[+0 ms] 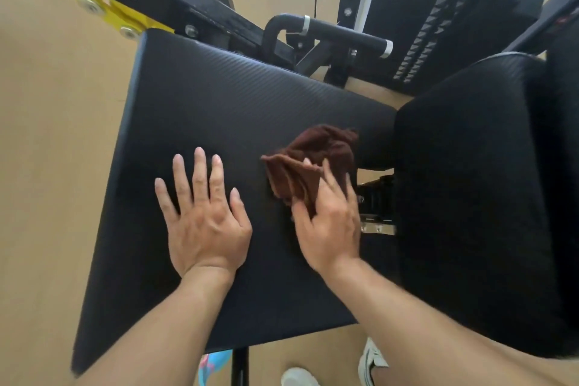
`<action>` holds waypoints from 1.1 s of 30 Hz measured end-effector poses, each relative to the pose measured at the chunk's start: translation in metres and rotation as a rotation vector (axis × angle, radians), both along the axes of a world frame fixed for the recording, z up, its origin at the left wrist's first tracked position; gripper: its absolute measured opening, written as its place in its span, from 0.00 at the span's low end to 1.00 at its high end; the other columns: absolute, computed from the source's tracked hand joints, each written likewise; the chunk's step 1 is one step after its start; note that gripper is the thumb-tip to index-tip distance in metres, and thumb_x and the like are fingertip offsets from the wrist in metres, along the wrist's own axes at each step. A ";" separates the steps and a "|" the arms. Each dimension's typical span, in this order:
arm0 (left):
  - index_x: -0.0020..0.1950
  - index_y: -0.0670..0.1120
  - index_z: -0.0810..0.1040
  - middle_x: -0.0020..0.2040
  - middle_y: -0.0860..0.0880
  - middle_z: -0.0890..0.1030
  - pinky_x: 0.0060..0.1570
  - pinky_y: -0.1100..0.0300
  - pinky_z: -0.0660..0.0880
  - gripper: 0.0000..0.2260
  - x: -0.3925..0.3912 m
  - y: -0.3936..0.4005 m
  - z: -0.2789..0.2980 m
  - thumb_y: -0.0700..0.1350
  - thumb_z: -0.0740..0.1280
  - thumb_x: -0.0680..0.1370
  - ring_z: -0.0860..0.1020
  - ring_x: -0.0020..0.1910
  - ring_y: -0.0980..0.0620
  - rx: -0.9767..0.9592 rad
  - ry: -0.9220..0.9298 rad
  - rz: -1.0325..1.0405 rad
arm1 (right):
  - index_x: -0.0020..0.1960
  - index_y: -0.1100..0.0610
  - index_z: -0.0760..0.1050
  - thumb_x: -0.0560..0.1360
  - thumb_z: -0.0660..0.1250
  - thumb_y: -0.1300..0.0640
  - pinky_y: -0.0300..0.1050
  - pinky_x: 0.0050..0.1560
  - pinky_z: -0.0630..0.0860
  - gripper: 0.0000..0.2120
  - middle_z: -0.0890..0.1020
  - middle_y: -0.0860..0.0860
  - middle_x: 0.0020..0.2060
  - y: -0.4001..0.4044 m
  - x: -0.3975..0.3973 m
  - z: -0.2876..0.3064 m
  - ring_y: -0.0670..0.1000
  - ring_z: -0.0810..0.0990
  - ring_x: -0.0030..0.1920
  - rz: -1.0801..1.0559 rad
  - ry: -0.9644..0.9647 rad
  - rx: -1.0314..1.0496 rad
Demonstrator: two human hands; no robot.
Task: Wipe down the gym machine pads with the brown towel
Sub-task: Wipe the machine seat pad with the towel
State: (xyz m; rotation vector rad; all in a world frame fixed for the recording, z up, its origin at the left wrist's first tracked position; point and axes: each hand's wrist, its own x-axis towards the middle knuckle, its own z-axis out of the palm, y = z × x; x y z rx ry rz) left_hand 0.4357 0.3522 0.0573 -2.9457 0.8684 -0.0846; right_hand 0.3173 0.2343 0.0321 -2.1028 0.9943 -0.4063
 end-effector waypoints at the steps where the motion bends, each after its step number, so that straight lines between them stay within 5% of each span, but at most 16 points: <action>1: 0.81 0.45 0.60 0.83 0.46 0.56 0.79 0.37 0.47 0.27 0.000 0.000 0.000 0.53 0.50 0.82 0.49 0.82 0.43 0.001 0.002 0.001 | 0.74 0.53 0.74 0.78 0.64 0.51 0.56 0.79 0.59 0.24 0.75 0.47 0.73 0.026 -0.021 0.000 0.46 0.60 0.80 0.063 -0.022 -0.009; 4: 0.81 0.44 0.60 0.83 0.46 0.57 0.79 0.37 0.47 0.27 0.000 0.001 0.000 0.53 0.51 0.82 0.49 0.82 0.43 -0.006 0.003 -0.002 | 0.74 0.48 0.74 0.74 0.68 0.50 0.60 0.72 0.67 0.28 0.71 0.44 0.76 0.095 -0.081 -0.004 0.50 0.64 0.79 0.200 0.049 -0.126; 7: 0.81 0.45 0.60 0.83 0.46 0.57 0.79 0.37 0.46 0.27 -0.001 0.000 0.000 0.53 0.50 0.82 0.50 0.82 0.42 -0.011 -0.001 -0.001 | 0.78 0.41 0.66 0.77 0.63 0.41 0.65 0.74 0.61 0.29 0.63 0.44 0.80 0.100 -0.085 -0.012 0.53 0.59 0.81 0.282 0.186 -0.139; 12: 0.81 0.45 0.59 0.83 0.46 0.56 0.79 0.38 0.46 0.27 -0.001 0.001 -0.001 0.53 0.50 0.83 0.49 0.83 0.43 -0.010 0.005 0.000 | 0.81 0.40 0.56 0.81 0.51 0.37 0.66 0.79 0.39 0.29 0.54 0.45 0.83 -0.004 0.014 -0.019 0.53 0.45 0.83 0.126 0.303 -0.169; 18: 0.81 0.45 0.58 0.83 0.46 0.55 0.79 0.38 0.46 0.27 -0.001 0.001 0.000 0.53 0.50 0.83 0.48 0.83 0.44 -0.010 0.009 -0.003 | 0.83 0.46 0.49 0.83 0.47 0.38 0.67 0.78 0.37 0.30 0.46 0.46 0.83 -0.101 0.081 -0.027 0.53 0.39 0.82 -0.110 0.422 -0.049; 24: 0.82 0.45 0.56 0.83 0.47 0.53 0.79 0.38 0.44 0.28 0.000 0.004 -0.001 0.54 0.49 0.83 0.46 0.83 0.44 -0.019 0.025 -0.022 | 0.82 0.53 0.53 0.83 0.53 0.41 0.61 0.80 0.42 0.32 0.53 0.49 0.83 -0.106 0.067 -0.021 0.52 0.42 0.83 -0.369 0.371 0.041; 28: 0.82 0.46 0.55 0.84 0.47 0.52 0.79 0.38 0.43 0.28 0.001 0.002 -0.002 0.54 0.48 0.83 0.45 0.83 0.44 -0.007 0.021 -0.020 | 0.82 0.53 0.58 0.82 0.54 0.43 0.61 0.80 0.39 0.31 0.59 0.47 0.81 -0.105 0.072 -0.019 0.52 0.44 0.83 -0.265 0.357 0.008; 33: 0.82 0.46 0.54 0.84 0.48 0.50 0.79 0.39 0.41 0.27 0.001 0.002 -0.002 0.54 0.49 0.84 0.43 0.83 0.44 0.007 0.028 -0.020 | 0.79 0.52 0.64 0.77 0.57 0.47 0.51 0.81 0.39 0.31 0.66 0.47 0.79 -0.032 0.035 0.003 0.46 0.49 0.82 -0.002 0.103 0.015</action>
